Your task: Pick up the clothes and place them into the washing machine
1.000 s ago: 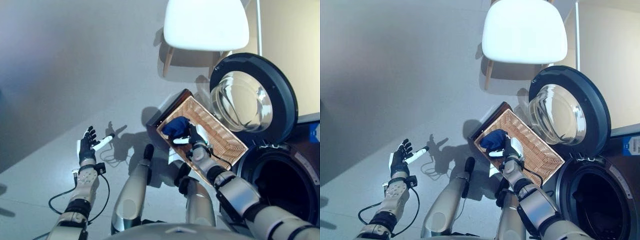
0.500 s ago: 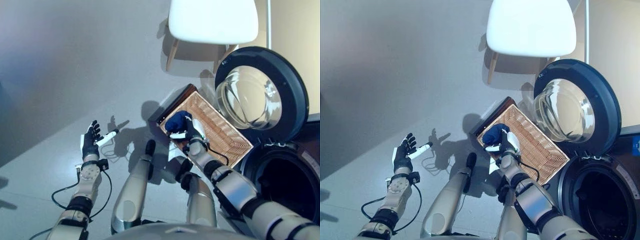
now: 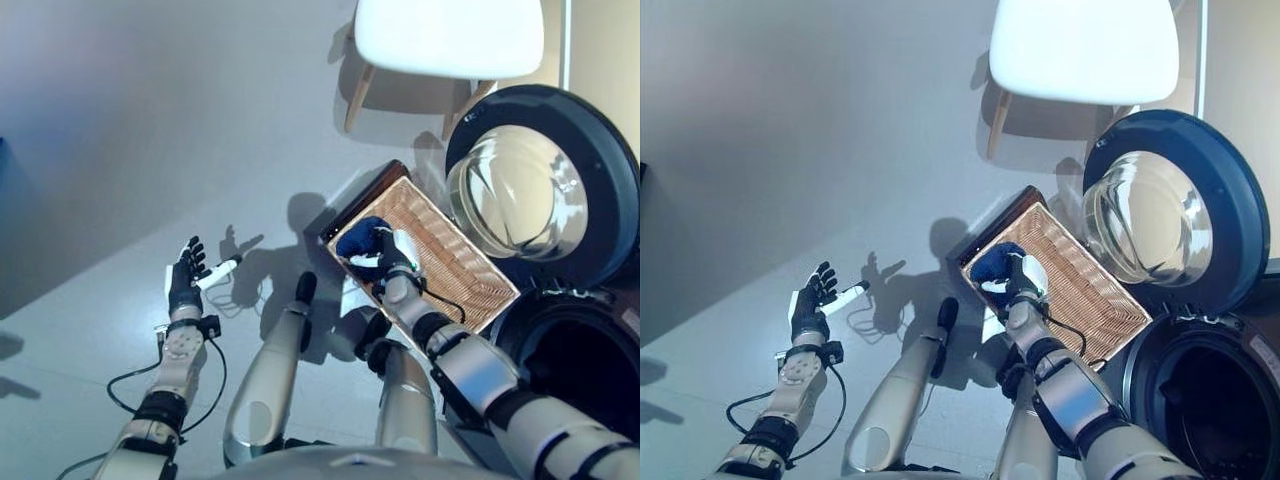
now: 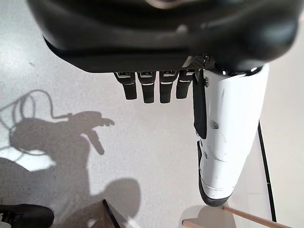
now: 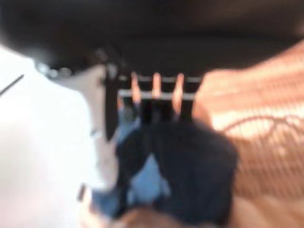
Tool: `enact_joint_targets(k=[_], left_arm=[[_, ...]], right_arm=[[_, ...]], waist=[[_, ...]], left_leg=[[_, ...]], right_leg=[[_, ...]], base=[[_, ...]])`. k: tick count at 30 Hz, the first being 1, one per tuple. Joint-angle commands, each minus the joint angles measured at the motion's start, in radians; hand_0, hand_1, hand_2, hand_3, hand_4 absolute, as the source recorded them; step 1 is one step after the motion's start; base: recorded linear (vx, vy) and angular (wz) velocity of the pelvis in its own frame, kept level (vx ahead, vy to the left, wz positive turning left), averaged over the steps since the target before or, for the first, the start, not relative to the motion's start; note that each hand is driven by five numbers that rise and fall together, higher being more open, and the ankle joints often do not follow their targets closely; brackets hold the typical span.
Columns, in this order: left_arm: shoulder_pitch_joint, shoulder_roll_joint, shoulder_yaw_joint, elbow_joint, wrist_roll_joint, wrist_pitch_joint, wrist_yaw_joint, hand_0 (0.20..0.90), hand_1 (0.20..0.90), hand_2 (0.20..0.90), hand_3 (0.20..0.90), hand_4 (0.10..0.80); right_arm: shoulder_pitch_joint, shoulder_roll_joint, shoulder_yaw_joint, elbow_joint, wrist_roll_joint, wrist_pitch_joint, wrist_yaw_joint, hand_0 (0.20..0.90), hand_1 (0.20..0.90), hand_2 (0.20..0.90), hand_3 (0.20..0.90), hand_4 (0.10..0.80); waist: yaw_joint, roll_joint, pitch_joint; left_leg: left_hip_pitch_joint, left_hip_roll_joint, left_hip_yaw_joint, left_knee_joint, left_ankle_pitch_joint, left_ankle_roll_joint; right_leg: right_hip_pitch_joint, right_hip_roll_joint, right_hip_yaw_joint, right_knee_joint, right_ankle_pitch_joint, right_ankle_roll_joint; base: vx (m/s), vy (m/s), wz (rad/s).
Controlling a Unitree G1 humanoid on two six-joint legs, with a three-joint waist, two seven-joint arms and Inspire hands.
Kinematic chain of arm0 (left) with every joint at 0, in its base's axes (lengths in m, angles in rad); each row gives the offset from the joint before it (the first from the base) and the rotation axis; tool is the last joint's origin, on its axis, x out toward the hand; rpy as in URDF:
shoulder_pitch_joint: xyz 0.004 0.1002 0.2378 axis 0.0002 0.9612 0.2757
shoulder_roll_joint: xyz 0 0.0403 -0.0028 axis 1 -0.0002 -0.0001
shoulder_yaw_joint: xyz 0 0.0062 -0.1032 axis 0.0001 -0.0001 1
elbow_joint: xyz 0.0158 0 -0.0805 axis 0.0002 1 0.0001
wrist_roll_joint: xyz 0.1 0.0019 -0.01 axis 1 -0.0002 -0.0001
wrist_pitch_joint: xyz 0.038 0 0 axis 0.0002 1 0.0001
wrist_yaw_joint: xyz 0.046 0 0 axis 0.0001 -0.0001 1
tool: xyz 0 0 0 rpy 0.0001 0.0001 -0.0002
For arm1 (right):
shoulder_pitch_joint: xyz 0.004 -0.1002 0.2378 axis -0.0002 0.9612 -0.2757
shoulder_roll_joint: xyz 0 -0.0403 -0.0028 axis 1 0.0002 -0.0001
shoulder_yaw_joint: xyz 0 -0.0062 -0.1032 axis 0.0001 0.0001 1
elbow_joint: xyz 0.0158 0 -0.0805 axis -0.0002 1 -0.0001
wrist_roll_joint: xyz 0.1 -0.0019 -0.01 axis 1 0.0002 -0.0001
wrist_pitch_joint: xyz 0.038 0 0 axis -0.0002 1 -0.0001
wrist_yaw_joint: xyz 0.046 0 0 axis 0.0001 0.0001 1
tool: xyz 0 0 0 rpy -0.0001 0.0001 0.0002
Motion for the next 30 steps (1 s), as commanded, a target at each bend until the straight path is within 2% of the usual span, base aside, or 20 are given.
enact_joint_targets(k=[1,18,26,27,30], left_arm=[[0.009,0.045,0.008,-0.093,0.004,-0.068,0.014,0.9,0.9,0.9,0.9,0.8],[0.035,0.045,0.035,-0.074,0.013,-0.067,0.003,0.9,0.9,0.9,0.9,0.8],[0.04,0.04,0.044,0.002,0.005,-0.065,-0.007,0.9,0.9,0.9,0.9,0.8],[0.041,0.037,0.044,0.007,0.002,-0.066,-0.011,0.9,0.9,0.9,0.9,0.8],[0.047,0.031,0.042,0.012,0.0,-0.068,-0.017,0.9,0.9,0.9,0.9,0.8]], right_arm=[[-0.029,-0.004,-0.001,0.005,-0.013,-0.021,-0.022,0.2,0.2,0.2,0.2,0.3],[0.024,-0.008,-0.023,-0.001,-0.023,-0.021,-0.013,0.2,0.2,0.2,0.2,0.3],[0.094,-0.038,-0.062,-0.029,-0.018,-0.028,-0.016,0.2,0.2,0.2,0.2,0.3],[0.108,-0.049,-0.075,-0.035,-0.012,-0.031,-0.015,0.2,0.2,0.2,0.2,0.3],[0.121,-0.059,-0.093,-0.035,-0.001,-0.032,-0.012,0.2,0.2,0.2,0.2,0.3]], waist=[[0.038,0.027,-0.028],[0.026,0.021,-0.056],[0.01,-0.01,-0.107],[0.005,-0.012,-0.117],[0.001,-0.016,-0.129]], left_leg=[[-0.005,-0.031,0.05,0.019,-0.091,-0.034],[0.051,-0.024,0.067,-0.015,-0.093,-0.033],[0.156,-0.012,0.069,-0.109,-0.077,-0.042],[0.168,-0.01,0.077,-0.135,-0.045,-0.04],[0.192,-0.006,0.079,-0.149,-0.044,-0.041]], right_leg=[[-0.035,0.024,0.08,-0.031,0.129,-0.014],[-0.002,0.028,0.091,-0.046,0.133,-0.011],[0.092,0.043,0.094,-0.143,0.153,-0.002],[0.103,0.047,0.089,-0.175,0.186,-0.008],[0.127,0.051,0.092,-0.195,0.19,-0.005]], base=[[0.018,0.012,-0.03],[0.01,0.004,-0.05],[0.057,-0.028,-0.09],[-0.007,-0.013,-0.08],[0.039,-0.016,-0.08]])
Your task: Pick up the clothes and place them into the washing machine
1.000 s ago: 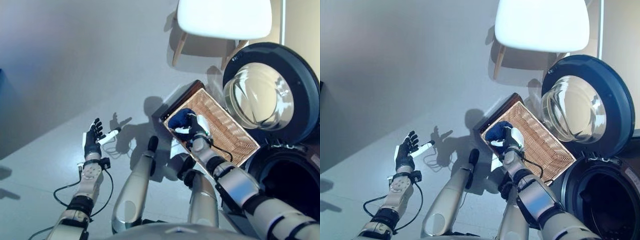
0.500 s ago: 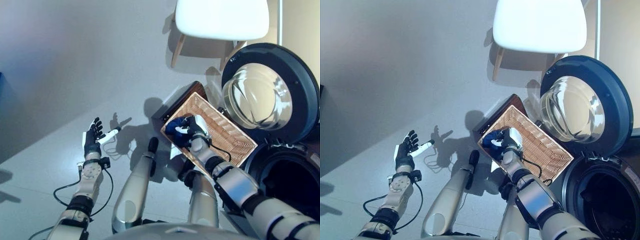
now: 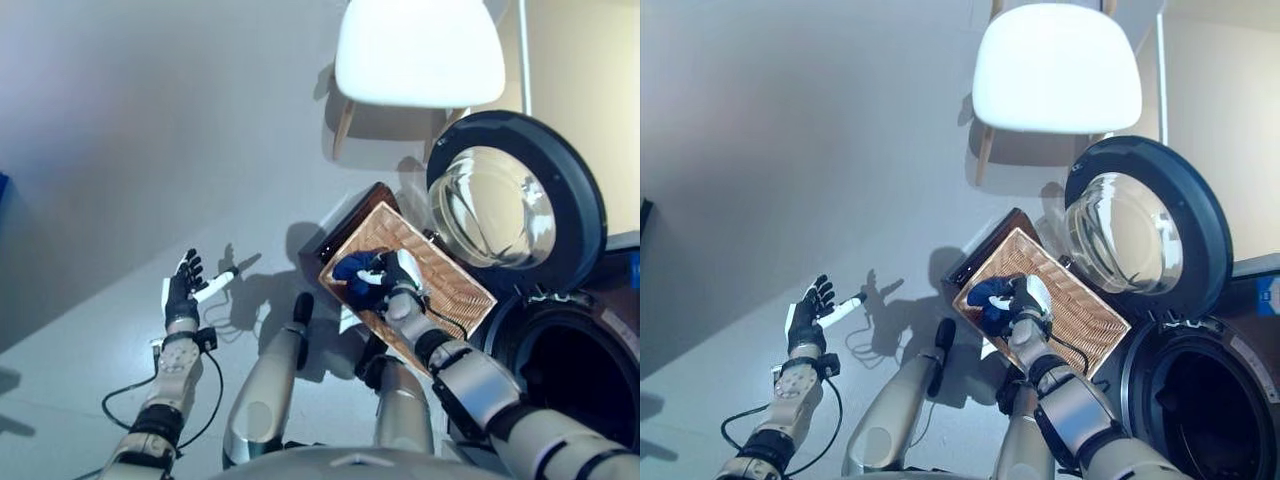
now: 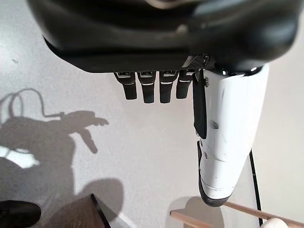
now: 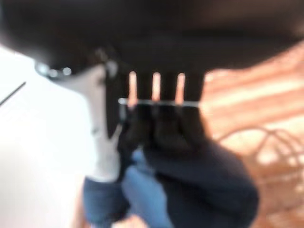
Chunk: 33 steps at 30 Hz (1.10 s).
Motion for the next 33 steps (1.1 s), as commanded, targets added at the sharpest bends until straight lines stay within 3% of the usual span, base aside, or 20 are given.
enact_joint_targets(k=[1,18,23,33], left_arm=[[-0.013,0.03,0.032,0.001,-0.002,-0.068,0.0,0.9,0.9,0.9,0.9,0.8],[0.041,0.016,0.072,0.103,-0.03,-0.07,-0.022,0.9,0.9,0.9,0.9,0.8],[0.077,0.006,0.105,0.115,-0.056,-0.082,-0.016,0.9,0.9,0.9,0.9,0.8],[0.086,-0.032,0.079,0.122,-0.075,-0.109,-0.022,0.9,0.9,0.9,0.9,0.8]], right_arm=[[-0.009,-0.056,-0.039,-0.036,0.004,-0.034,-0.017,0.2,0.2,0.2,0.2,0.3],[0.193,-0.101,-0.237,-0.179,0.189,-0.109,0.029,0.2,0.2,0.2,0.2,0.3],[0.311,-0.101,-0.373,-0.315,0.347,-0.177,0.047,0.2,0.2,0.2,0.2,0.3],[0.384,-0.111,-0.539,-0.338,0.542,-0.263,0.04,0.2,0.2,0.2,0.2,0.3]], waist=[[0.006,-0.004,-0.078],[-0.06,-0.018,-0.176],[-0.104,0.008,-0.198],[-0.162,0.077,-0.201]], left_leg=[[0.032,-0.01,0.043,-0.046,-0.055,-0.034],[0.275,0.022,0.102,-0.178,-0.053,-0.054],[0.336,0.029,0.147,-0.209,-0.059,-0.052],[0.344,0.031,0.197,-0.232,-0.059,-0.051]], right_leg=[[0.01,0.036,0.05,-0.115,0.17,-0.039],[0.212,0.083,0.112,-0.261,0.181,-0.013],[0.224,0.1,0.163,-0.259,0.173,-0.01],[0.174,0.116,0.217,-0.228,0.161,-0.017]], base=[[0.115,-0.034,-0.18],[0.114,-0.027,-0.19],[0.071,0.007,-0.41],[-0.012,0.012,-0.24]])
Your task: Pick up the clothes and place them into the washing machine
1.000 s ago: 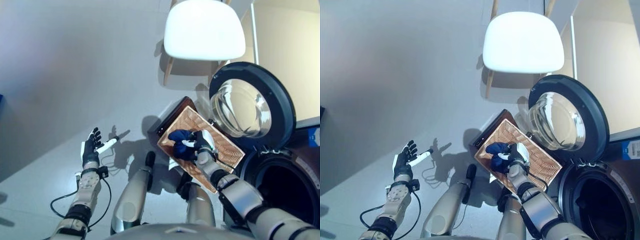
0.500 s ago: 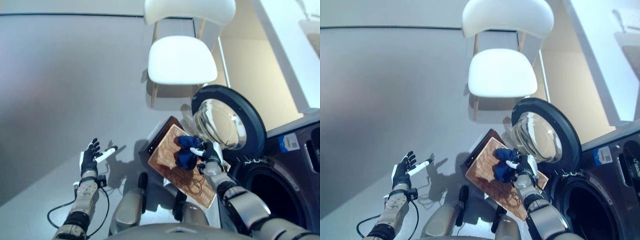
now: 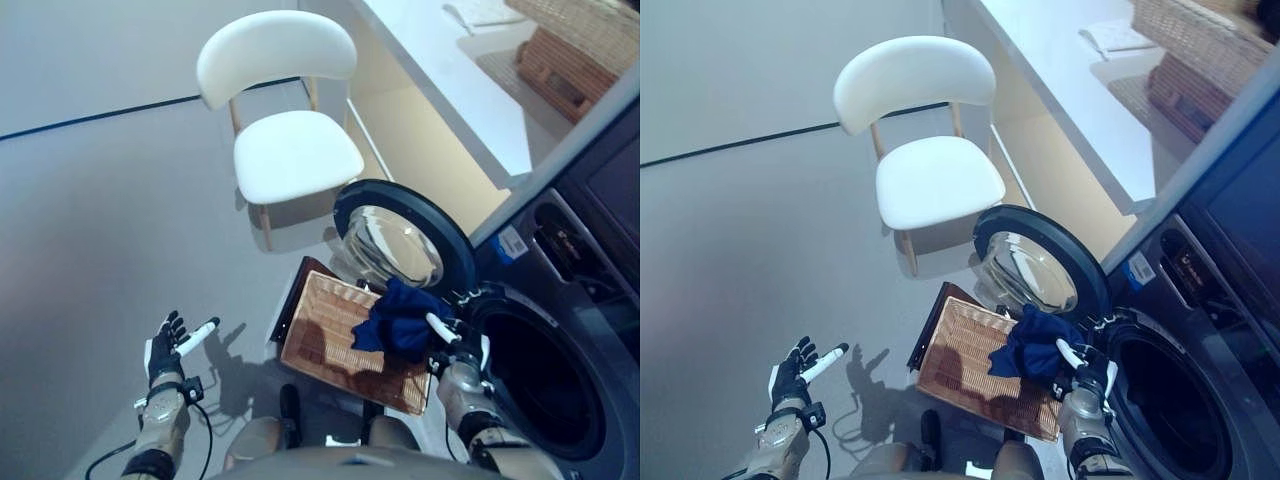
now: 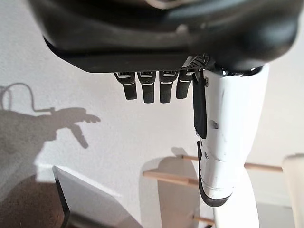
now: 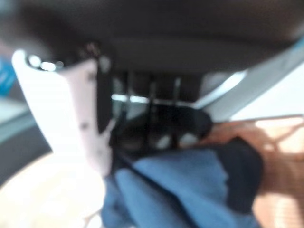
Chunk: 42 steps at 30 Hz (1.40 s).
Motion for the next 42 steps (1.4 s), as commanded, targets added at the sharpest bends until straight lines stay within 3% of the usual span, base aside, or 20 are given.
enact_joint_targets(k=[1,13,17,23,35,42], left_arm=[[-0.04,0.014,0.003,-0.021,-0.007,-0.106,0.015,0.9,0.9,0.9,0.9,0.8],[-0.041,-0.045,-0.04,0.029,-0.082,-0.12,-0.019,0.9,0.9,0.9,0.9,0.8],[-0.047,-0.055,-0.052,0.04,-0.098,-0.121,-0.024,0.9,0.9,0.9,0.9,0.8],[-0.054,-0.068,-0.093,0.044,-0.122,-0.127,-0.029,0.9,0.9,0.9,0.9,0.8],[-0.114,-0.064,-0.23,-0.047,-0.129,-0.143,-0.033,0.9,0.9,0.9,0.9,0.8],[-0.139,-0.051,-0.269,-0.16,-0.139,-0.152,-0.037,0.9,0.9,0.9,0.9,0.8]], right_arm=[[-0.046,-0.052,-0.043,-0.063,0.067,-0.131,-0.017,0.2,0.2,0.2,0.2,0.3],[-0.038,-0.019,-0.31,-0.031,0.584,-0.311,0.102,0.2,0.2,0.2,0.2,0.3],[-0.062,-0.032,-0.368,-0.027,0.666,-0.343,0.108,0.2,0.2,0.2,0.2,0.3],[-0.144,-0.129,-0.433,-0.032,0.681,-0.37,0.054,0.2,0.2,0.2,0.2,0.3],[-0.459,-0.565,-0.403,0.133,0.58,-0.313,-0.091,0.2,0.2,0.2,0.2,0.3],[-0.613,-0.758,-0.298,0.187,0.524,-0.28,-0.119,0.2,0.2,0.2,0.2,0.3]], waist=[[0.01,0.022,-0.025],[-0.043,0.093,-0.044],[-0.05,0.111,-0.046],[-0.057,0.151,-0.036],[0.006,0.235,0.013],[0.032,0.236,0.028]], left_leg=[[-0.037,-0.002,-0.019,0.04,-0.062,-0.057],[-0.023,-0.006,0.015,0.021,-0.074,-0.062],[-0.027,-0.006,0.023,0.017,-0.07,-0.063],[-0.044,-0.008,0.043,0.02,-0.068,-0.063],[-0.165,-0.023,0.029,-0.053,0.022,-0.078],[-0.243,-0.015,-0.004,-0.081,0.065,-0.098]], right_leg=[[-0.06,0.044,0.028,0.012,0.094,-0.061],[-0.086,0.05,0.064,0.032,0.072,-0.063],[-0.095,0.054,0.074,0.029,0.078,-0.065],[-0.13,0.06,0.099,0.039,0.082,-0.068],[-0.294,0.063,0.104,0.088,0.079,-0.078],[-0.426,0.075,0.106,0.194,0.029,-0.103]], base=[[-0.021,0.007,-0.13],[0.02,0.01,-0.18],[0.012,0.006,-0.13],[-0.028,0.01,-0.16],[-0.085,-0.031,0.03],[-0.074,-0.072,0.15]])
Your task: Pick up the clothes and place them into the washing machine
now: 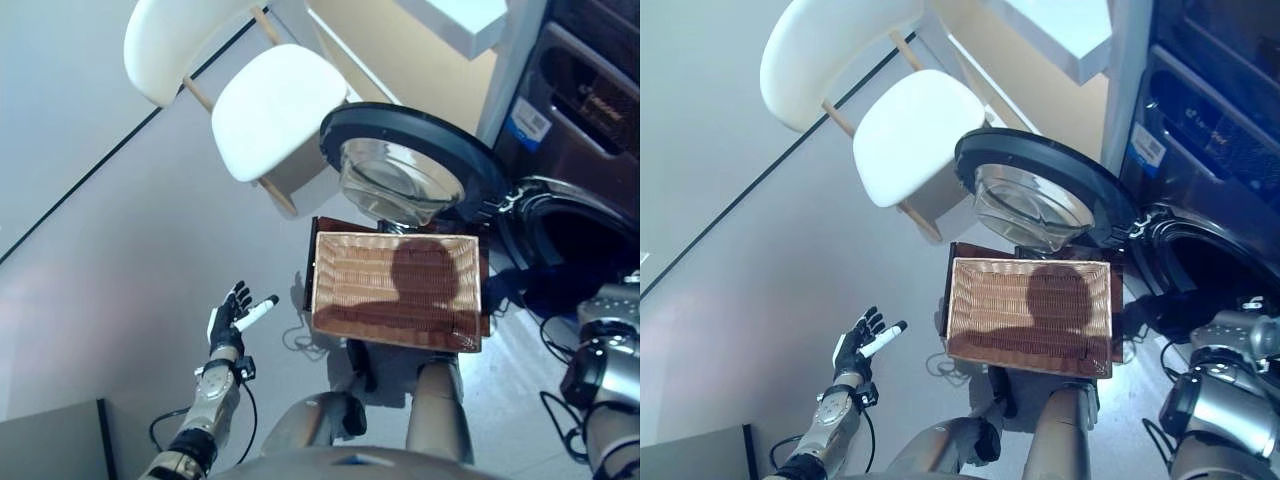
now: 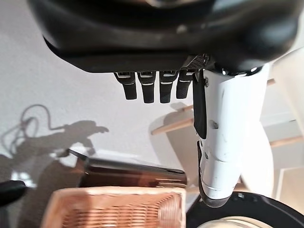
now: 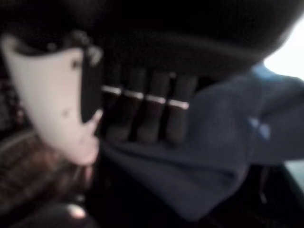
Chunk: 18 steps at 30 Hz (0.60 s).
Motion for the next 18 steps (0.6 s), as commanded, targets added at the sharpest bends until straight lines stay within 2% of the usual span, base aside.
enact_joint_targets(k=[1,3,7,12,13,18], left_arm=[[-0.056,0.035,-0.005,-0.061,-0.017,-0.085,0.009,0.9,0.9,0.9,0.9,0.8],[-0.062,0.04,-0.008,-0.097,-0.021,-0.091,0.009,0.9,0.9,0.9,0.9,0.8],[-0.073,0.045,0.0,-0.146,-0.026,-0.105,0.019,0.9,0.9,0.9,0.9,0.8],[-0.074,0.047,0.017,-0.174,-0.03,-0.113,0.028,0.9,0.9,0.9,0.9,0.8],[-0.064,0.056,0.029,-0.186,-0.033,-0.117,0.034,0.9,0.9,0.9,0.9,0.8],[-0.049,0.071,0.061,-0.191,-0.027,-0.12,0.056,0.9,0.9,0.9,0.9,0.8]], right_arm=[[-0.128,-0.223,0.134,-0.021,-0.109,-0.062,0.008,0.2,0.2,0.2,0.2,0.3],[-0.181,-0.302,0.211,0.009,-0.179,-0.018,0.007,0.2,0.2,0.2,0.2,0.3],[-0.252,-0.348,0.268,0.0,-0.213,-0.018,-0.022,0.2,0.2,0.2,0.2,0.3],[-0.279,-0.372,0.288,-0.055,-0.255,-0.033,-0.064,0.2,0.2,0.2,0.2,0.3],[-0.304,-0.405,0.285,-0.082,-0.261,-0.052,-0.092,0.2,0.2,0.2,0.2,0.3],[-0.322,-0.454,0.312,-0.145,-0.361,-0.054,-0.161,0.2,0.2,0.2,0.2,0.3]], waist=[[0.024,-0.032,-0.004],[0.034,-0.035,0.001],[0.039,-0.031,0.015],[0.031,-0.032,0.024],[0.034,-0.035,0.021],[0.028,-0.042,0.022]], left_leg=[[-0.019,0.027,-0.063,-0.009,-0.015,-0.086],[-0.055,0.028,-0.065,-0.008,-0.003,-0.091],[-0.094,0.028,-0.066,-0.01,0.01,-0.097],[-0.109,0.03,-0.069,-0.01,0.016,-0.104],[-0.11,0.031,-0.073,-0.01,0.015,-0.107],[-0.111,0.031,-0.083,-0.01,0.013,-0.112]], right_leg=[[0.013,0.058,-0.045,-0.063,0.072,-0.101],[-0.039,0.055,-0.045,-0.025,0.063,-0.105],[-0.09,0.052,-0.043,0.003,0.054,-0.111],[-0.107,0.055,-0.042,0.026,0.044,-0.116],[-0.108,0.055,-0.048,0.033,0.04,-0.116],[-0.105,0.059,-0.058,0.036,0.033,-0.116]], base=[[-0.084,-0.09,0.13],[-0.103,-0.088,0.18],[-0.061,-0.041,0.1],[0.009,-0.037,0.08],[0.0,0.0,0.0],[0.018,-0.01,0.02]])
